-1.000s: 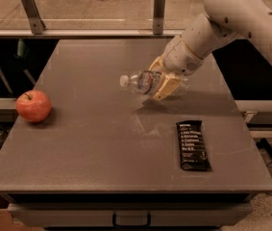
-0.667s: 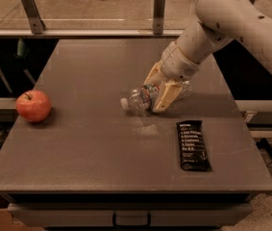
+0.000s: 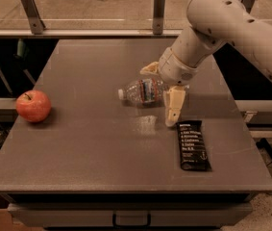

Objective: Knock water bottle over

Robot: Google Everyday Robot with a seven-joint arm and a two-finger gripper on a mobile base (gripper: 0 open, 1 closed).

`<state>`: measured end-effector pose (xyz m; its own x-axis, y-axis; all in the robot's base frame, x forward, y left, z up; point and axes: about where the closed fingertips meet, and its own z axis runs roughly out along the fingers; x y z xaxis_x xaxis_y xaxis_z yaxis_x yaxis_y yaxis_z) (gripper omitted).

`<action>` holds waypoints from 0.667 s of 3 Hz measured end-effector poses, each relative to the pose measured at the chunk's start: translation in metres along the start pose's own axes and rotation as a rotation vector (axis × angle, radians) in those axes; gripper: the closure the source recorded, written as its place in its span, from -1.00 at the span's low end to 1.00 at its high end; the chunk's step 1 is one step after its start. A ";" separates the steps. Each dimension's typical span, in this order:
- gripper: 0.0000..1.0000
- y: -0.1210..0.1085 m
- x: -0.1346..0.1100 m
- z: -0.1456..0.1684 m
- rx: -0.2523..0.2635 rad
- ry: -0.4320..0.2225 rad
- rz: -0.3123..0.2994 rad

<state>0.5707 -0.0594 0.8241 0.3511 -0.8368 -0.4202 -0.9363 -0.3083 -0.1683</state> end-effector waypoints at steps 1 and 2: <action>-1.00 0.000 0.001 0.000 -0.001 0.003 0.000; -1.00 -0.004 0.017 -0.019 0.021 -0.046 0.036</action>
Offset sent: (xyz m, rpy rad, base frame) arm 0.0466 -0.1062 0.0564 0.2555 0.0628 -0.1646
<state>0.5798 -0.0809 0.8344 0.3174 -0.8252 -0.4671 -0.9482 -0.2682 -0.1705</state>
